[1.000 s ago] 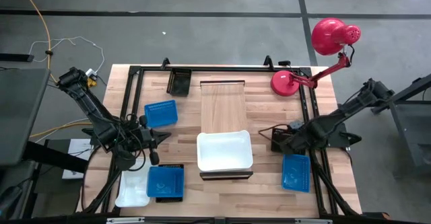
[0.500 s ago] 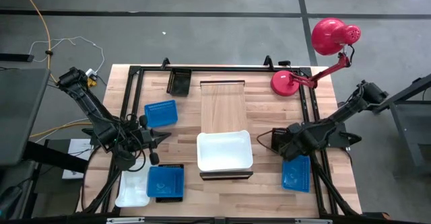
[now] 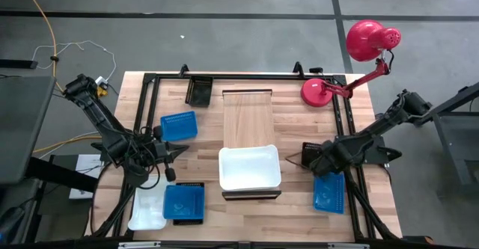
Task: Stack baskets on shelf by color
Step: Put the right black bin on the shelf
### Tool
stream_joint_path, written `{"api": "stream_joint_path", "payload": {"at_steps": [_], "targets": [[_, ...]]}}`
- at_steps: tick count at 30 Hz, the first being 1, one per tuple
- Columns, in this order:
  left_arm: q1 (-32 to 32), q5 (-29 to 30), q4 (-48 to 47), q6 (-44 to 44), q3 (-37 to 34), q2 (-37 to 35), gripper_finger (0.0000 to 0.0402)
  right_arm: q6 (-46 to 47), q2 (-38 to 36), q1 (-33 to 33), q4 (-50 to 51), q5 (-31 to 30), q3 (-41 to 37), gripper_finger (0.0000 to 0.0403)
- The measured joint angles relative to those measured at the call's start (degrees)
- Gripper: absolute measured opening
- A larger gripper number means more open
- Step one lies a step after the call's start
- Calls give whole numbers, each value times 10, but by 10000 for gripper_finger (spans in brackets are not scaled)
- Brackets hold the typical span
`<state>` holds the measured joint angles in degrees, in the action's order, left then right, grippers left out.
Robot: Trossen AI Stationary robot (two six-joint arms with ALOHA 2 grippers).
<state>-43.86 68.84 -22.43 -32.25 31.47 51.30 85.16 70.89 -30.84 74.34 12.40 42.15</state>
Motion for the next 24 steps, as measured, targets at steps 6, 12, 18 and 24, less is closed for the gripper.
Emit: {"api": "stream_joint_path", "payload": {"at_steps": [6, 12, 18, 24], "targets": [[0, 0, 0, 0, 0, 0, 0, -70, 0, -8, 96, 21, 21, 0], [0, 0, 0, 0, 0, 0, 0, -71, 4, -8, 100, 7, 6, 0], [0, 0, 0, 0, 0, 0, 0, -69, 39, -3, 59, -33, -4, 0], [0, 0, 0, 0, 0, 0, 0, -66, 92, -3, 60, -34, -4, 0]]}}
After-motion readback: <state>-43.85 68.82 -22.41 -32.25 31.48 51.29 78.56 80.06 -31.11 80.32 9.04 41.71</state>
